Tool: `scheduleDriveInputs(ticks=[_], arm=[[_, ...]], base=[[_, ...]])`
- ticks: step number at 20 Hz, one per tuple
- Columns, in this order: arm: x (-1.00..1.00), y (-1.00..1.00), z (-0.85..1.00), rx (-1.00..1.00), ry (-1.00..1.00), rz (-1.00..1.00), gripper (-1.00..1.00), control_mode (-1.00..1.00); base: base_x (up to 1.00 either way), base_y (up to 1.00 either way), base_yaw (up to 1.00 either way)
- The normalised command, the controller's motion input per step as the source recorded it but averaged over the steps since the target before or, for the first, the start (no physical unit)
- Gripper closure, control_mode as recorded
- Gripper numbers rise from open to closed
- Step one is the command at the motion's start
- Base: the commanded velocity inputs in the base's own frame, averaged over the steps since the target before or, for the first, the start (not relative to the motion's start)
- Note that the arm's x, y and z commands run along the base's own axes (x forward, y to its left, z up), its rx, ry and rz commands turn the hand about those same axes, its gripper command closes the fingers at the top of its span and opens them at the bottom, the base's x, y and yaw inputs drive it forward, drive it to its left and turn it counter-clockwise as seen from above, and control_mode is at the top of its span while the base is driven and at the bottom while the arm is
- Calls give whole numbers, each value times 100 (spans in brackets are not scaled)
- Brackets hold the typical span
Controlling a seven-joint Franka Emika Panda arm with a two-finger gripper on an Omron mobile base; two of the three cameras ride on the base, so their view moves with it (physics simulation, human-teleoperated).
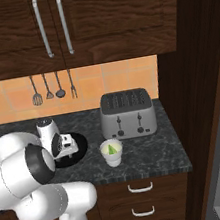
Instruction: Grab a lemon wedge from the fridge and one ice cube from the ice bowl, and put them in the glass of lemonade.
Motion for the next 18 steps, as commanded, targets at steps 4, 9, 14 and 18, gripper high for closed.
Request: scheduleDriveInputs(ticks=[4,9,14,18], arm=[[1,0,-2,0,-1,0,-100,-100],[0,0,-24,1,0,0,-100,-100],[-3,0,-14,0,0,0,-100,-100],[-1,0,0,0,0,0,-100,-100]], base=[[0,0,0],[0,0,0],[0,0,0],[0,0,0]])
